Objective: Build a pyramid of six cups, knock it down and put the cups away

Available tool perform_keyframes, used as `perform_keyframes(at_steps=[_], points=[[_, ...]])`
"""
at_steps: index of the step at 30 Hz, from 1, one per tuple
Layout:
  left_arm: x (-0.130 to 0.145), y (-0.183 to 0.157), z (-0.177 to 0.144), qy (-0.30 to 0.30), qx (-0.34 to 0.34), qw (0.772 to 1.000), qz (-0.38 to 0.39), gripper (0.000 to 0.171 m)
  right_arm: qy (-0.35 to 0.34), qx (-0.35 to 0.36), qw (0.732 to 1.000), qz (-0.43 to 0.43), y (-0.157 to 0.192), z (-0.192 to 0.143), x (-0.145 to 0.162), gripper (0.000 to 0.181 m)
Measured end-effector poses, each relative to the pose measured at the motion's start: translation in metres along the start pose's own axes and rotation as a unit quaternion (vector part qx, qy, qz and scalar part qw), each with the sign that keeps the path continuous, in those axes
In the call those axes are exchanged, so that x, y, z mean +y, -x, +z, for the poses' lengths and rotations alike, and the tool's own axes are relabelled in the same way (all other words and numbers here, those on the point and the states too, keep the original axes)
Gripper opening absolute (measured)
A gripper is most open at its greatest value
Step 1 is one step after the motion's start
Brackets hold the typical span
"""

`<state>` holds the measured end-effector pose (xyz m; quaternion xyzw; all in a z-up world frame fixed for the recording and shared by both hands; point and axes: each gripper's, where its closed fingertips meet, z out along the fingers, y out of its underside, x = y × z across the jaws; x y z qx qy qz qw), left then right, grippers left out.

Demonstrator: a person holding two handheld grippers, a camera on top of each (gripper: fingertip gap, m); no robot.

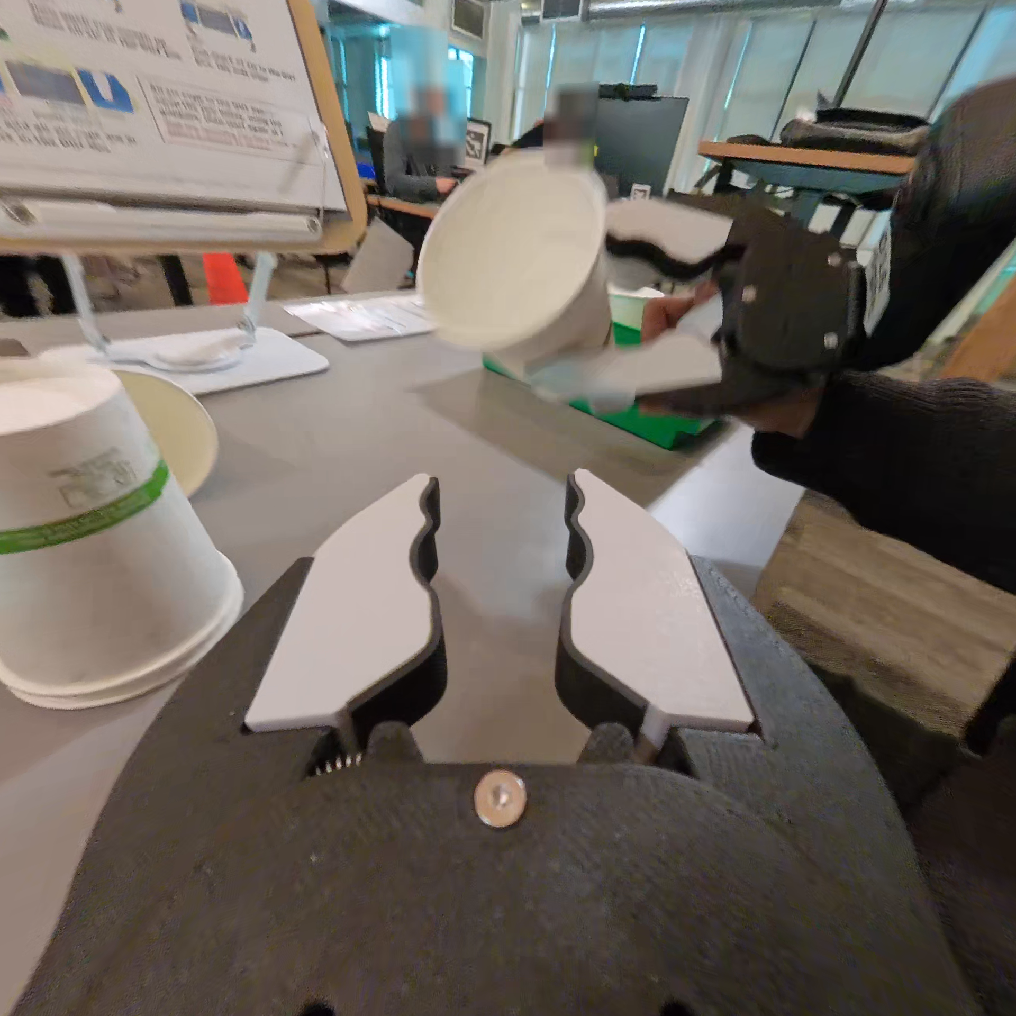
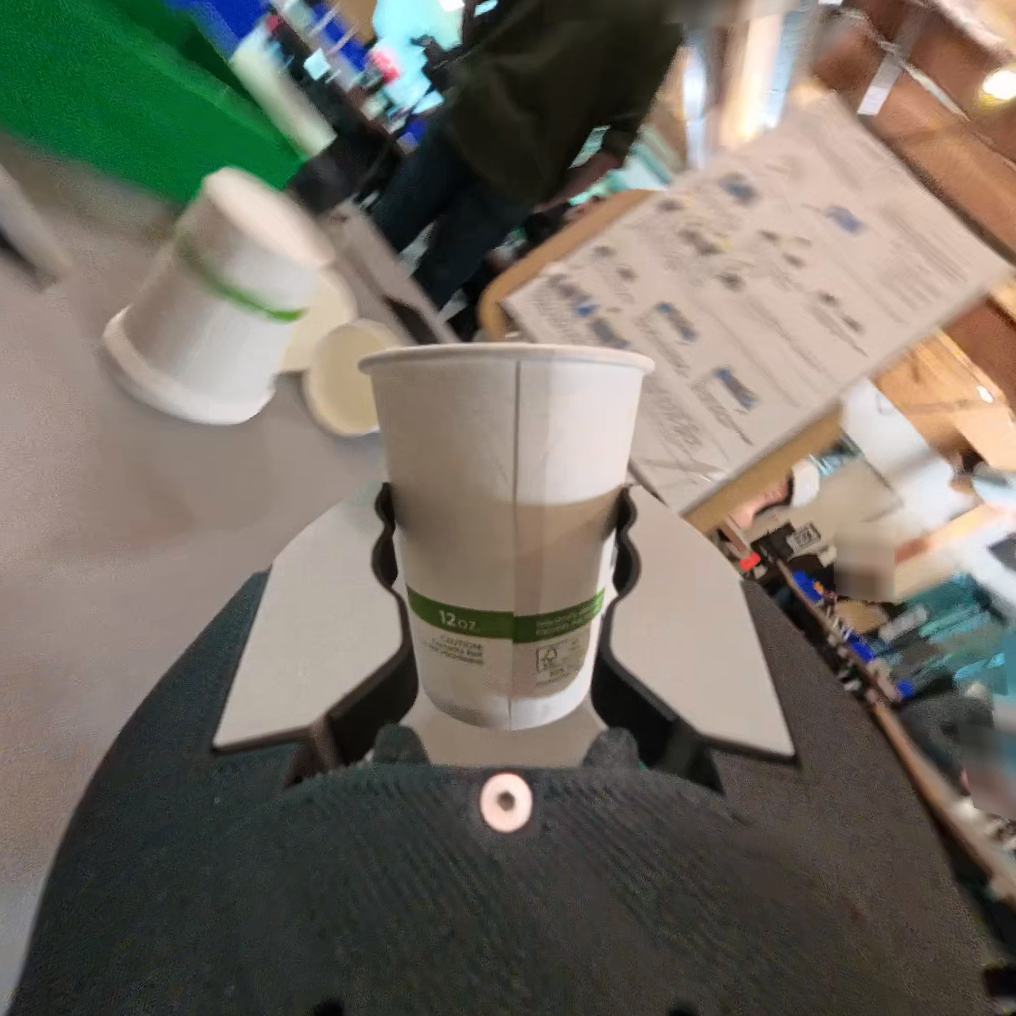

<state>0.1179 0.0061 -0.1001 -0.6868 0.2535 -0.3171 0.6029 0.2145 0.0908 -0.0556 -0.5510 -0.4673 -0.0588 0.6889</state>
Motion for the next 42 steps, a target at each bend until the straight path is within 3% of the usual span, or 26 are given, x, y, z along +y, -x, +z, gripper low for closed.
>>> perform_keyframes(at_steps=[4,7,10,13,19,28,35,42], points=[[0.009,-0.005,0.005,0.027,0.034,0.998,-0.051,0.046,-0.052,0.127,0.979,0.152,-0.106,-0.034,0.017,0.079],[0.014,-0.01,0.007,0.039,0.041,0.998,-0.039,0.046,-0.074,0.207,0.948,0.229,-0.173,-0.069,0.051,0.079],[0.019,-0.017,0.009,0.053,0.05,0.997,-0.016,0.045,-0.074,0.259,0.909,0.318,-0.219,-0.1,0.102,0.079],[0.024,-0.024,0.011,0.063,0.058,0.996,-0.002,0.045,-0.069,0.281,0.884,0.367,-0.242,-0.117,0.145,0.079],[0.028,-0.027,0.013,0.072,0.062,0.995,0.007,0.045,-0.073,0.277,0.877,0.386,-0.248,-0.106,0.172,0.079],[0.027,-0.023,0.009,0.07,0.053,0.996,0.0,0.044,0.007,0.263,0.885,0.385,-0.228,-0.082,0.206,0.079],[0.027,-0.022,0.007,0.069,0.05,0.996,0.001,0.044,0.032,0.269,0.893,0.359,-0.223,-0.084,0.209,0.098],[0.027,-0.022,0.007,0.071,0.051,0.996,0.004,0.044,-0.013,0.284,0.888,0.362,-0.239,-0.102,0.181,0.095]])
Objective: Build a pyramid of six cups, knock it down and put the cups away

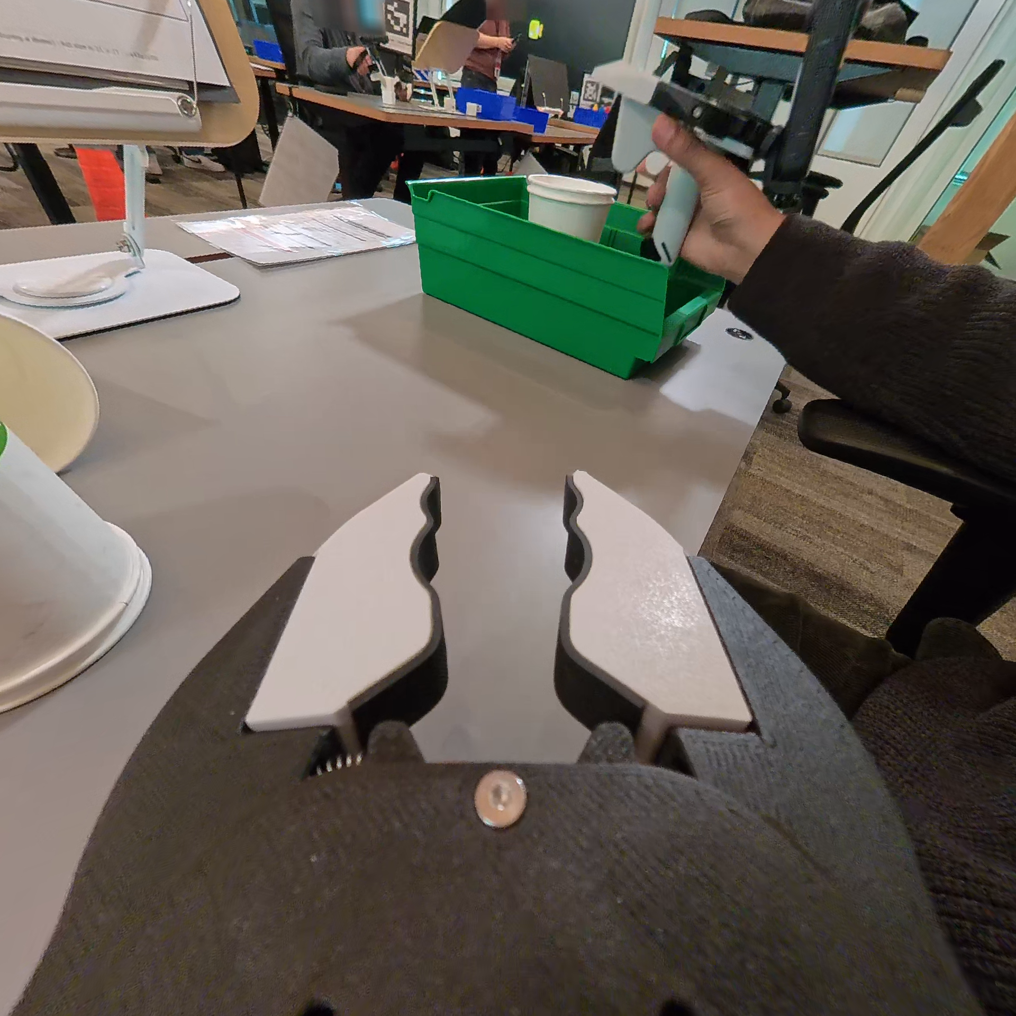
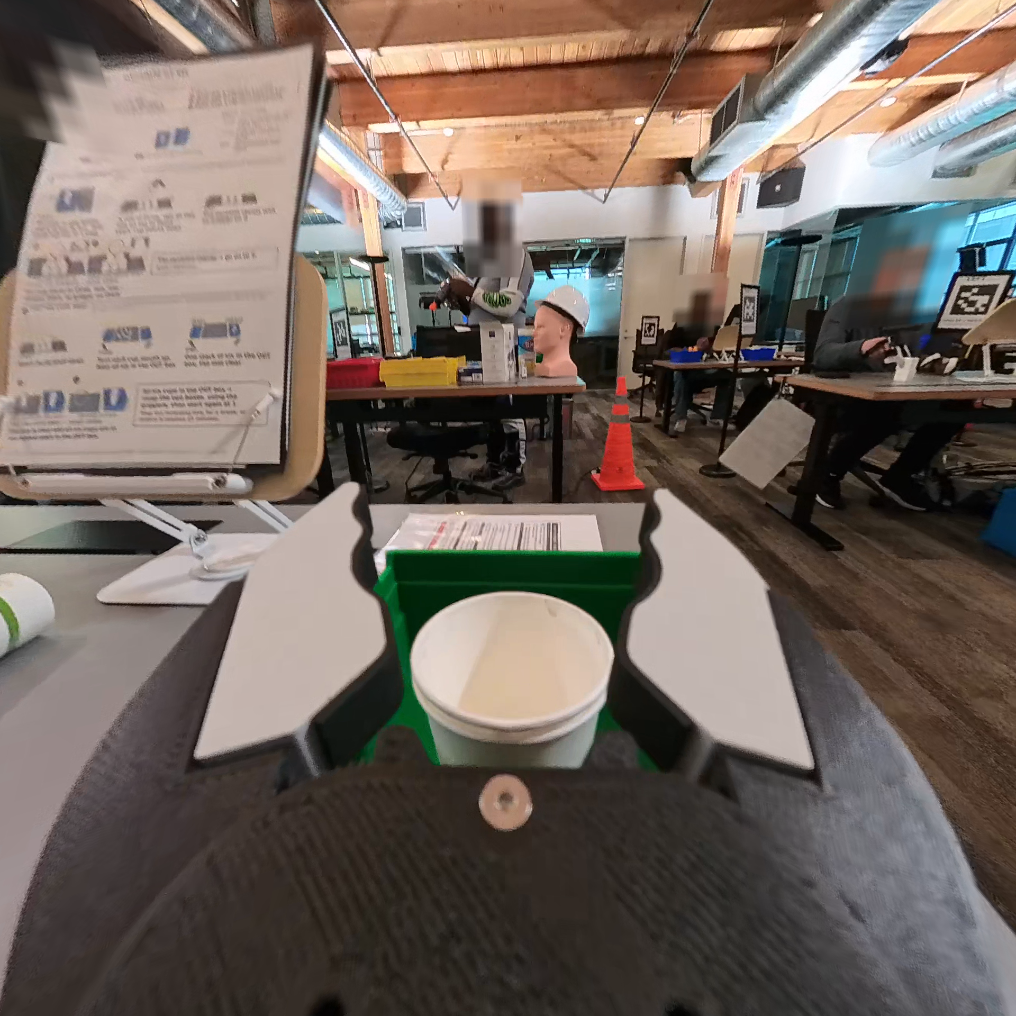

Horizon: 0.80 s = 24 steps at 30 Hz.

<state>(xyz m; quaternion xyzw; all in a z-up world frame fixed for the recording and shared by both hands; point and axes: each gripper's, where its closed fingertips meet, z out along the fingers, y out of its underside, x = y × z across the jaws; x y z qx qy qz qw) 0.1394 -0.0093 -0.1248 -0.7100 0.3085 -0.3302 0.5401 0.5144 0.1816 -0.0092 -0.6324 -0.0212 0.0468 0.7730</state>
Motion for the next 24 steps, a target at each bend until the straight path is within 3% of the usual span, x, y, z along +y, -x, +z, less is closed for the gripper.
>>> perform_keyframes(at_steps=[5,11,15,18,21,22,24], points=[[0.001,0.0,0.0,0.003,0.001,1.0,0.0,0.043,0.011,-0.01,1.0,0.026,0.004,-0.005,-0.017,0.081],[0.001,0.0,0.0,0.004,0.0,1.0,0.002,0.043,0.164,-0.022,0.986,0.0,0.01,-0.005,0.016,0.081],[0.002,0.0,0.001,0.006,-0.002,1.0,0.002,0.043,0.136,-0.065,0.987,0.061,0.035,-0.007,-0.001,0.073],[0.002,0.002,0.001,0.007,-0.007,1.0,0.004,0.042,0.096,-0.142,0.978,0.12,0.089,-0.012,-0.025,0.064],[0.002,0.006,0.001,0.008,-0.017,1.0,0.0,0.042,0.115,-0.236,0.961,0.082,0.178,-0.024,-0.022,0.065],[0.002,0.008,0.001,0.007,-0.021,1.0,-0.003,0.041,0.146,-0.293,0.941,0.09,0.217,-0.034,-0.012,0.066],[0.0,0.014,-0.002,0.0,-0.036,0.999,-0.01,0.042,0.226,-0.41,0.87,0.154,0.294,-0.066,0.013,0.065]])
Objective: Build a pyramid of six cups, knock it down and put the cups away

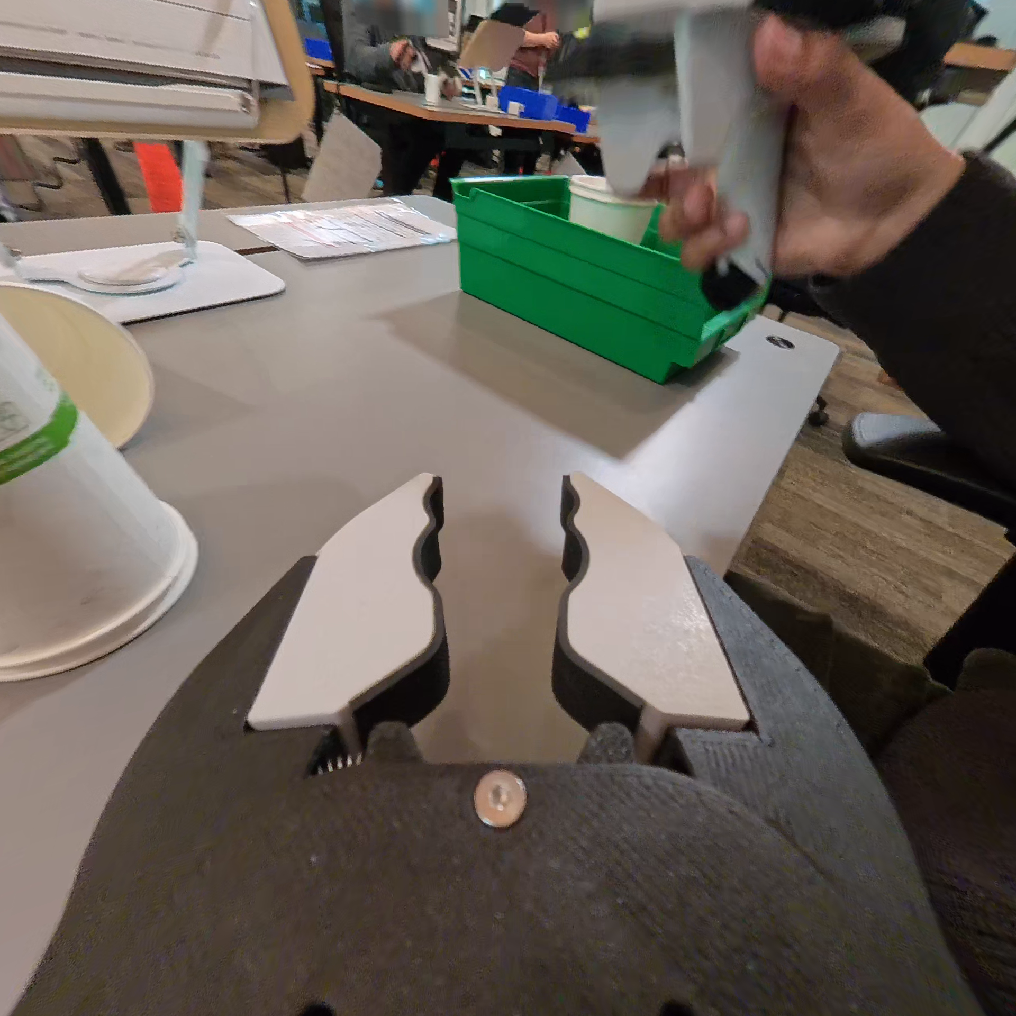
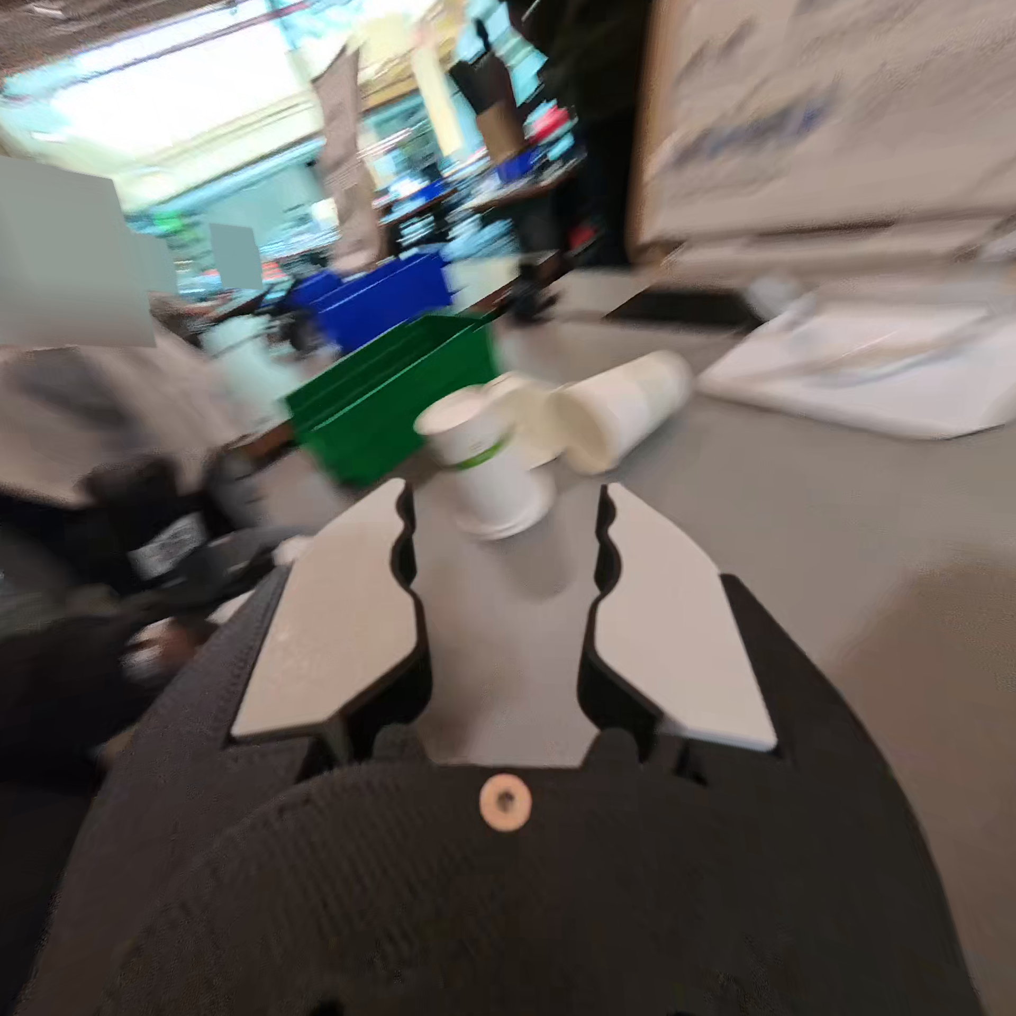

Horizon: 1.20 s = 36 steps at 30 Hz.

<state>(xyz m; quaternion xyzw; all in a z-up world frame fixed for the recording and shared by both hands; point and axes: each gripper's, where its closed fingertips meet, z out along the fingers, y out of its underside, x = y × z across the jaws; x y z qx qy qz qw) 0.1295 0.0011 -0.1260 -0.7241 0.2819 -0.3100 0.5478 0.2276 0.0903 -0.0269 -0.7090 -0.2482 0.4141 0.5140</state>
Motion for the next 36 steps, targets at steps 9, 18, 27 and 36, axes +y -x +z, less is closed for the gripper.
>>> perform_keyframes(at_steps=[9,18,27,36], points=[[-0.02,0.059,-0.026,-0.066,-0.129,0.988,-0.056,0.042,0.198,-0.153,0.959,0.134,0.068,0.068,0.137,0.045],[-0.032,0.131,-0.054,-0.079,-0.276,0.957,-0.037,0.065,0.11,-0.113,0.973,0.17,0.028,0.052,0.121,0.041],[-0.044,0.166,-0.018,-0.052,-0.266,0.962,0.035,0.07,0.151,-0.043,0.986,0.054,0.025,0.019,0.147,0.034],[-0.045,0.18,-0.011,-0.045,-0.261,0.964,-0.002,0.067,0.129,-0.013,0.989,0.067,0.008,0.008,0.143,0.027]])
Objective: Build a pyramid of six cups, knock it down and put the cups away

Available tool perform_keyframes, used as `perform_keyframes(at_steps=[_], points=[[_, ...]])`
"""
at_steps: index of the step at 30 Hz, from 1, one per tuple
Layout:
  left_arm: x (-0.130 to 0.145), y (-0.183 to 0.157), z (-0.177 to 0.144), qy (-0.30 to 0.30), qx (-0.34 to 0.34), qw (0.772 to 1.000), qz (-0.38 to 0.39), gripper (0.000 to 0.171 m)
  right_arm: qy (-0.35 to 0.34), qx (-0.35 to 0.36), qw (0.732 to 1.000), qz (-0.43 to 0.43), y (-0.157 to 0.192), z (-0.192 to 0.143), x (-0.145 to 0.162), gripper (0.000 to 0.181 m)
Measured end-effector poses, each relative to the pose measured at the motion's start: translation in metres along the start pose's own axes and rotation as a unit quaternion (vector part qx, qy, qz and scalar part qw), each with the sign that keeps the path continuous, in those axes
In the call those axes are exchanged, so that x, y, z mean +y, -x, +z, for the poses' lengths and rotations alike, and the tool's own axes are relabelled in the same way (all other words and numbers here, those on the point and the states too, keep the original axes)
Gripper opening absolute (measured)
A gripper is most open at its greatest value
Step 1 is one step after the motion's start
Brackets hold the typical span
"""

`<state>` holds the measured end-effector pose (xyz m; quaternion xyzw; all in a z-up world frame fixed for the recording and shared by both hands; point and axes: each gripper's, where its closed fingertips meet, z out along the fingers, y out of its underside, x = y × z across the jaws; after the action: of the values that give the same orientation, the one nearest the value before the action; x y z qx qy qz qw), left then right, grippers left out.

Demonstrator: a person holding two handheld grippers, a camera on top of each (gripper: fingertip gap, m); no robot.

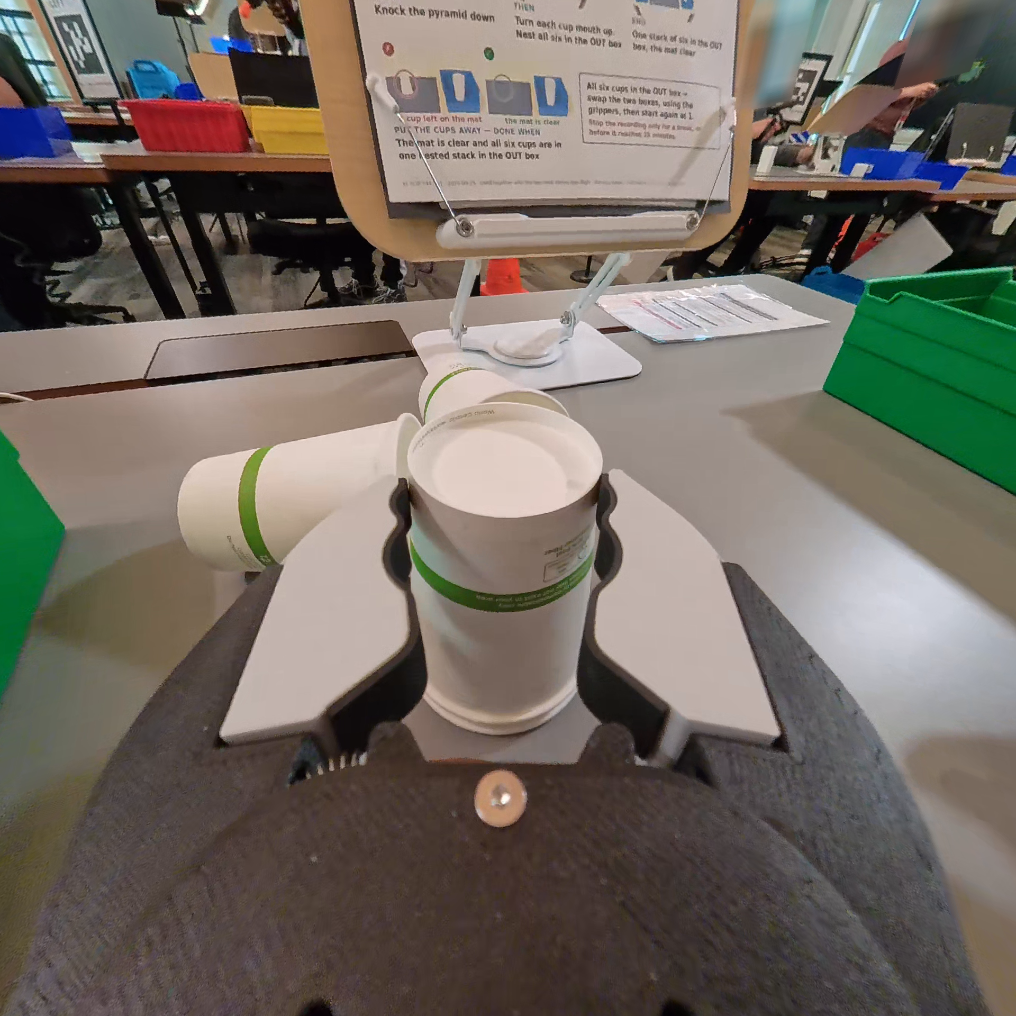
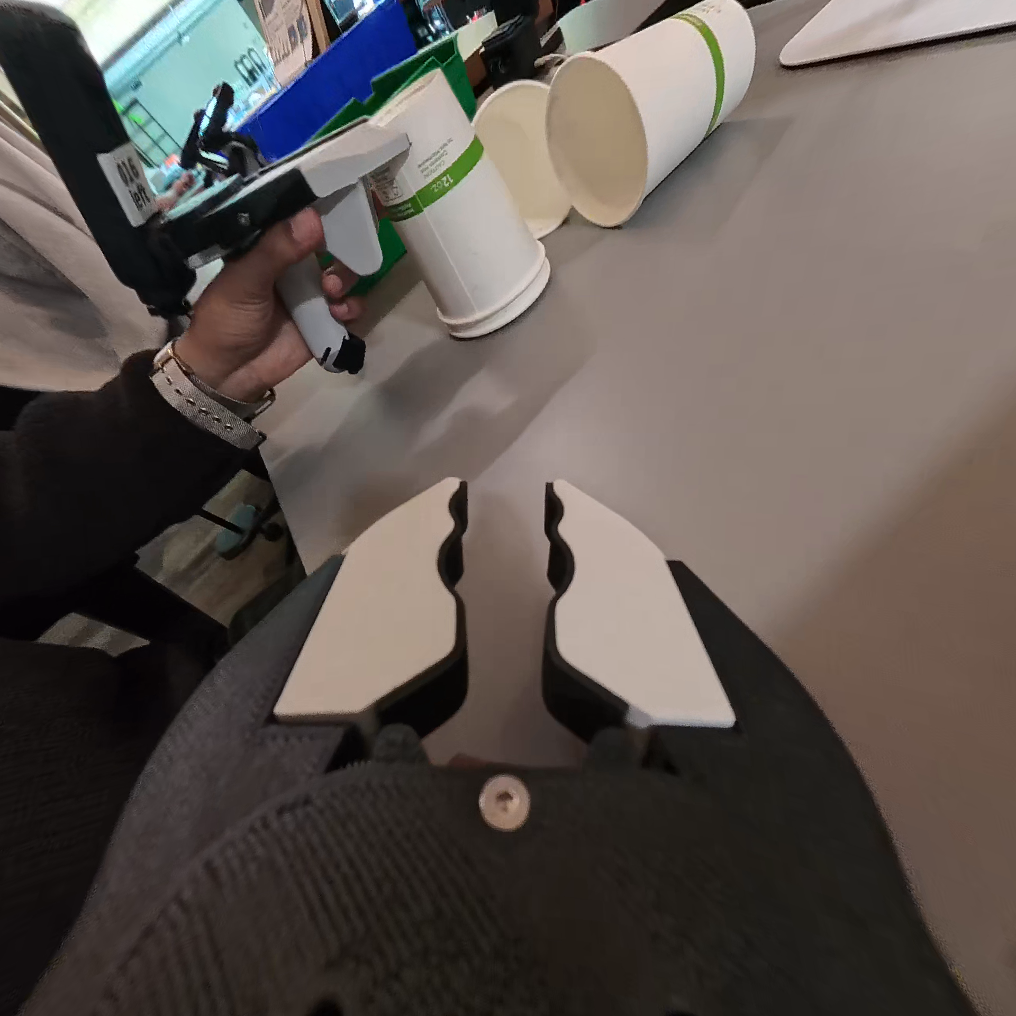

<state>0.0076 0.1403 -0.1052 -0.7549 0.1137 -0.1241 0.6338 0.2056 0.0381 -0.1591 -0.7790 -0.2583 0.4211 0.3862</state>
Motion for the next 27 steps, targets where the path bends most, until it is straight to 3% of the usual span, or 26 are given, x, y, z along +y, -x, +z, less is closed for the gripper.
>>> perform_keyframes(at_steps=[8,14,19,21,27], points=[[-0.035,-0.003,-0.025,-0.109,0.066,0.986,-0.112,0.067,-0.015,-0.033,0.999,0.038,0.002,0.006,-0.006,0.028],[-0.062,-0.001,-0.051,-0.195,0.086,0.966,-0.147,0.067,-0.012,-0.053,0.998,0.026,0.012,0.013,-0.008,0.031],[-0.099,0.0,-0.087,-0.283,0.094,0.938,-0.178,0.066,-0.056,-0.106,0.992,0.045,0.039,0.014,-0.025,0.051],[-0.113,-0.009,-0.098,-0.301,0.125,0.921,-0.213,0.066,-0.092,-0.151,0.981,0.084,0.061,0.014,-0.038,0.065],[-0.131,-0.07,-0.111,-0.307,0.205,0.898,-0.24,0.066,-0.147,-0.297,0.914,0.235,0.125,0.014,-0.054,0.074]])
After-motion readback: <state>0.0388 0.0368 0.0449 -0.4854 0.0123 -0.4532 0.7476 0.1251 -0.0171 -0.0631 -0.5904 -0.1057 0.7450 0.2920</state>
